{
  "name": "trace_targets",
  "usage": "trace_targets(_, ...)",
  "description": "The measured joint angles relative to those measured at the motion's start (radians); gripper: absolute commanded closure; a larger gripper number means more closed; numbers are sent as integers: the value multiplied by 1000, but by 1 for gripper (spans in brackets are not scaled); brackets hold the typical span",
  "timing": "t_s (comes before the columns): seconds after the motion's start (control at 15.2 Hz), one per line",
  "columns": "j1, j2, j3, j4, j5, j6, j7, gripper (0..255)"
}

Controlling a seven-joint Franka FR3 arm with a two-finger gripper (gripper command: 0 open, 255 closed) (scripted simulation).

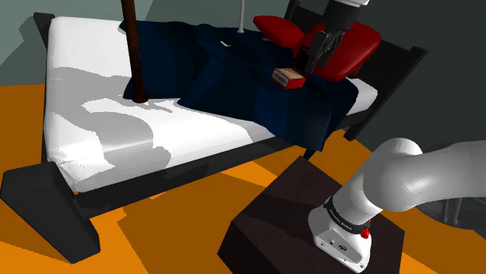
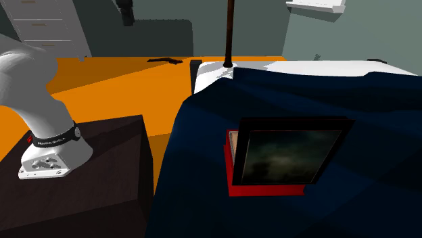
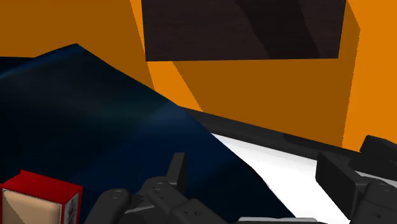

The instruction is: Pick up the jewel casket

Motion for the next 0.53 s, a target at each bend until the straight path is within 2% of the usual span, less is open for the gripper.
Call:
trace_targets(0.2, -9, 16, -21, 9, -10, 10, -16, 0)
trace_targets(0.53, -44, 114, -116, 61, -48, 71, -91, 0)
